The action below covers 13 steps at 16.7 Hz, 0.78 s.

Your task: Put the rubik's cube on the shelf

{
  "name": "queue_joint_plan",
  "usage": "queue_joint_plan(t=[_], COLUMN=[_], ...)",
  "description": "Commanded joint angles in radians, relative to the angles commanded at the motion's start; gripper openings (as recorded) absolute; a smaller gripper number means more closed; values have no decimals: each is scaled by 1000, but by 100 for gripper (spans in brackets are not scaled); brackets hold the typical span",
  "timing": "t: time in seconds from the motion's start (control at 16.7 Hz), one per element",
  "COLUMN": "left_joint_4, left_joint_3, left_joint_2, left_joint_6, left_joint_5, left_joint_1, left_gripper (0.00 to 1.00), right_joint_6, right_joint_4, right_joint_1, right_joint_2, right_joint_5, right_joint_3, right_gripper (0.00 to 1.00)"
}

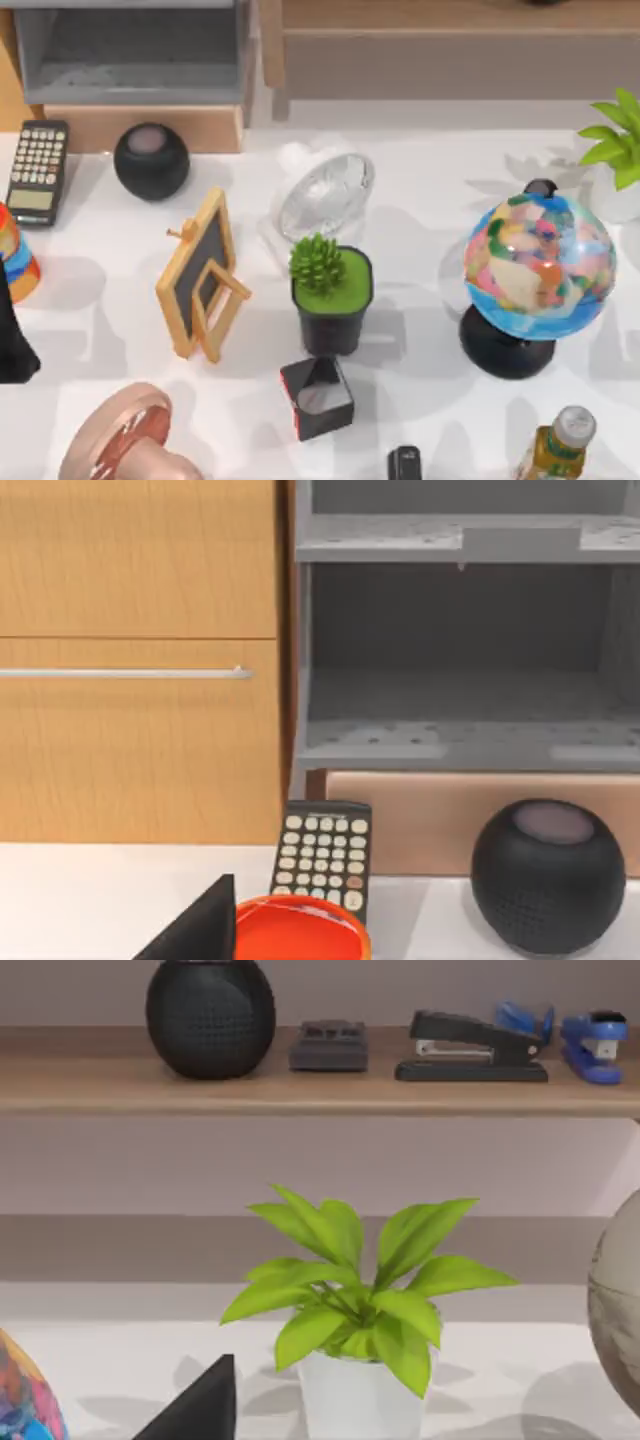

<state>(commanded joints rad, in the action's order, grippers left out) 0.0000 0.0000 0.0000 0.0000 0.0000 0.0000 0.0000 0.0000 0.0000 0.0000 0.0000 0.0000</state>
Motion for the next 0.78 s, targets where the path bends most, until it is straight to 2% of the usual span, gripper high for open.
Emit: queue_joint_plan(t=[0.18,0.36,0.54,0.78], left_joint_4=[9,80,208,434], left_joint_3=[9,84,213,433], left_joint_2=[10,102,285,660], left_joint_6=[7,66,189,419], left_joint_5=[5,44,107,208], left_joint_1=[-1,-6,1,40], left_gripper=[100,100,100,100], right_joint_6=[0,0,0,0], right_joint_4=[0,0,0,0], right_joint_1=[0,0,0,0], right_joint_2=[0,0,0,0], right_joint_5=[0,0,0,0], right_joint_3=[0,0,0,0], right_gripper=[100,100,100,100])
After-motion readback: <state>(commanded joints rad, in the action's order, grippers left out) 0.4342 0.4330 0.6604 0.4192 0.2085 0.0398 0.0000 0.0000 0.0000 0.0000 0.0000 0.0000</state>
